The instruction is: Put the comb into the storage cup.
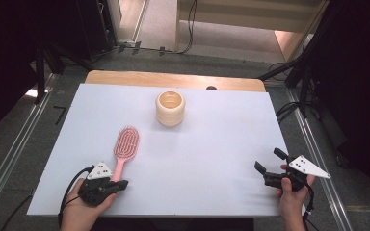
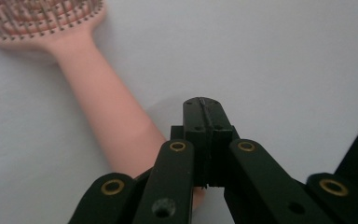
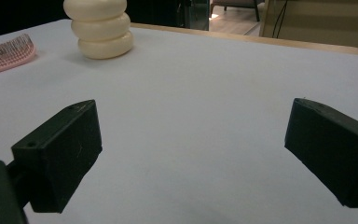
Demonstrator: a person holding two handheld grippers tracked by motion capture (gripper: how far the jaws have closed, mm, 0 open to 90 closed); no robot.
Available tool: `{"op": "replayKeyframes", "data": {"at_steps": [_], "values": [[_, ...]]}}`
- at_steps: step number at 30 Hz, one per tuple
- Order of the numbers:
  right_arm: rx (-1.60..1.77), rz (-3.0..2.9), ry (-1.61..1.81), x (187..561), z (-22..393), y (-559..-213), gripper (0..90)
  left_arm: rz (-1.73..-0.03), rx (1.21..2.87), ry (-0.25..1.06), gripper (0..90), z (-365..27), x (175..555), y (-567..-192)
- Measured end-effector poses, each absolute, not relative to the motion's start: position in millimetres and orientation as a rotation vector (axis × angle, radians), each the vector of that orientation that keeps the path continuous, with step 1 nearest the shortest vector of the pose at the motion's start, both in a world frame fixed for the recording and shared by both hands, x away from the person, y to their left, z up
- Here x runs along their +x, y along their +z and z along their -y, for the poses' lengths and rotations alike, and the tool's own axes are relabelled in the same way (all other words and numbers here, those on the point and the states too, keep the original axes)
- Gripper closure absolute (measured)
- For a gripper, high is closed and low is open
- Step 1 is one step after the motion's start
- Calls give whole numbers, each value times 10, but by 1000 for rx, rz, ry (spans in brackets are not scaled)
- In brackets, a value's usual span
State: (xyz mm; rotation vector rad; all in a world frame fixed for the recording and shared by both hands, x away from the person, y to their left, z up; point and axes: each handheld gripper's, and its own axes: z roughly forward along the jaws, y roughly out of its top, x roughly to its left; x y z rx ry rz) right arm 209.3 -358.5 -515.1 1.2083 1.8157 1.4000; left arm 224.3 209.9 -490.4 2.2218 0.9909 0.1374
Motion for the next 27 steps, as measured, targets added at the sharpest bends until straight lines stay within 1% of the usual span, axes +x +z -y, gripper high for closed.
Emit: {"op": "replayKeyframes", "data": {"at_steps": [6, 12, 17, 20, 21, 22, 23, 24, 25, 27], "values": [[1209, -1816, 1400, 2096, 3585, -5152, 21, -1058, 2191, 165, 900, -2329, 2282, -4884], [1210, -1816, 1400, 2099, 3586, -5152, 21, -1098, 2181, 192, 900, -2479, 2316, -4871], [1213, -1815, 1403, 2100, 3591, -5153, 21, -1109, 2164, 193, 900, -2551, 2344, -4852], [1222, -1810, 1411, 2096, 3595, -5153, 21, -1109, 2126, 204, 900, -2578, 2350, -4756], [1220, -1809, 1410, 2096, 3598, -5153, 21, -1111, 2114, 214, 838, -2577, 2352, -4729], [1223, -1809, 1411, 2096, 3597, -5153, 21, -1115, 2109, 225, 838, -2577, 2360, -4694], [1225, -1810, 1410, 2097, 3595, -5153, 21, -1119, 2108, 232, 757, -2569, 2375, -4662], [1225, -1810, 1410, 2097, 3595, -5153, 21, -1117, 2112, 246, 757, -2567, 2386, -4644], [1225, -1809, 1410, 2097, 3595, -5153, 21, -1130, 2113, 268, 724, -2556, 2404, -4622], [1225, -1810, 1411, 2097, 3596, -5153, 21, -1140, 2126, 267, 606, -2537, 2444, -4609]]}}
